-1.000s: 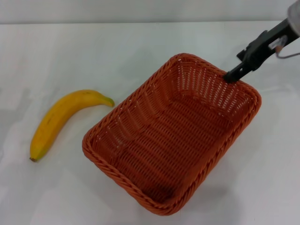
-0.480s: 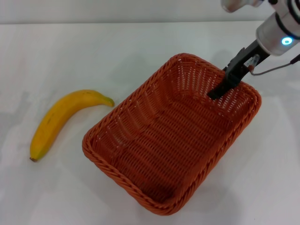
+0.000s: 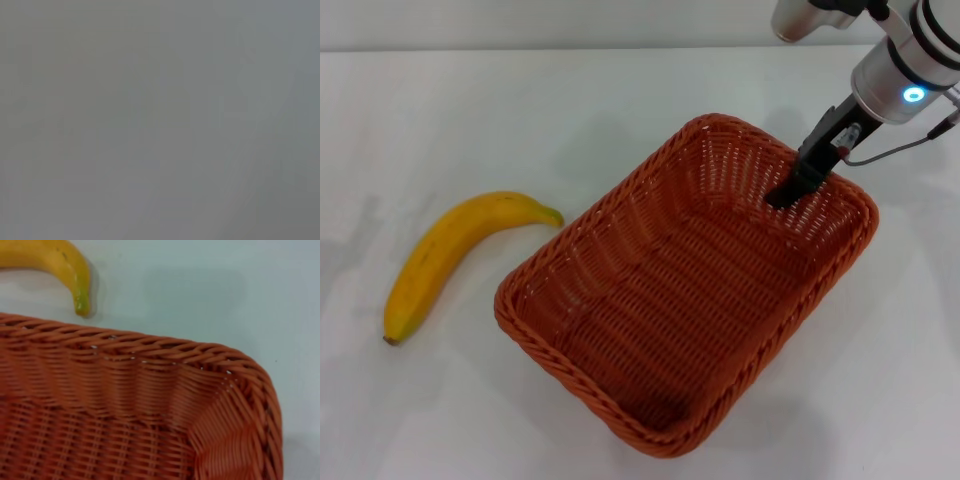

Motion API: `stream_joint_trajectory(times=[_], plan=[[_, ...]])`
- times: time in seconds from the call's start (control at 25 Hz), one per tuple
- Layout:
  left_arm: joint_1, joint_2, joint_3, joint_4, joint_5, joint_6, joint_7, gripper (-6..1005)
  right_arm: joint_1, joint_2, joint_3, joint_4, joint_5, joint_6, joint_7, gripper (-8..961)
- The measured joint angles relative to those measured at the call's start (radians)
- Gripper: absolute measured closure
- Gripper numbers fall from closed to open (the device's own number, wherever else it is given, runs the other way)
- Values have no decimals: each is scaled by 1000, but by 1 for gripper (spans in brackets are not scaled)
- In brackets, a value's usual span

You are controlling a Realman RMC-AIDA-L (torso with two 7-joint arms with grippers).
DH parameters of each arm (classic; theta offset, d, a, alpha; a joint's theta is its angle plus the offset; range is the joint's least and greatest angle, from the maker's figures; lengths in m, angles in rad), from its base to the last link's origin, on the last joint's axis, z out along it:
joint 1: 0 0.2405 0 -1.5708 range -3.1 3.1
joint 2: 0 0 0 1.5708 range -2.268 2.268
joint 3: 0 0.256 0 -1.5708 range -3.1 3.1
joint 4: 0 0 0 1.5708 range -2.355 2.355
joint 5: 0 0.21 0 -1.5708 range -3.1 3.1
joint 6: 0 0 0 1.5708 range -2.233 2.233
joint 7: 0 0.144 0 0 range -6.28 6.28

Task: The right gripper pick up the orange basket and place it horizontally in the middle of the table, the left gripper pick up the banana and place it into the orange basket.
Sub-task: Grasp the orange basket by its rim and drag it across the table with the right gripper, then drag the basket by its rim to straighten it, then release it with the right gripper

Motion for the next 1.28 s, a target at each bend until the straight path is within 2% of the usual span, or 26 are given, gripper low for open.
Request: stream_joint_trajectory(times=[0.32, 0.36, 0.48, 0.56, 0.68, 0.72, 0.76, 0.96, 1.08, 1.28], plan=[[8, 0, 0, -12, 0, 4, 0, 149, 19, -3, -6, -1, -16, -50, 21, 432], [10, 0, 0, -12, 0, 6, 0, 150, 19, -8, -4, -4, -16, -54, 40, 450], [13, 0, 0, -17, -2, 13, 0, 151, 19, -28, 1, -14, -14, -71, 100, 611], [14, 0, 0, -27, -4, 13, 0, 152, 19, -47, 46, -17, -12, -104, 141, 719], [15, 0, -4, -34, -7, 14, 0, 153, 17, -62, 133, -16, -14, -143, 163, 766], [15, 0, -6, -34, -8, 14, 0, 154, 17, -62, 133, -16, -14, -143, 163, 781], [15, 0, -8, -35, -8, 14, 0, 154, 5, -80, 208, -20, -16, -171, 195, 797], [15, 0, -10, -58, -13, 27, 0, 156, -37, -105, 250, -38, -16, -194, 335, 841], [10, 0, -10, -60, -20, 28, 0, 158, -85, -102, 250, -85, -11, -225, 396, 842], [-6, 2, -9, -62, -24, 28, 0, 160, -219, -73, 322, -235, -2, -298, 459, 843]])
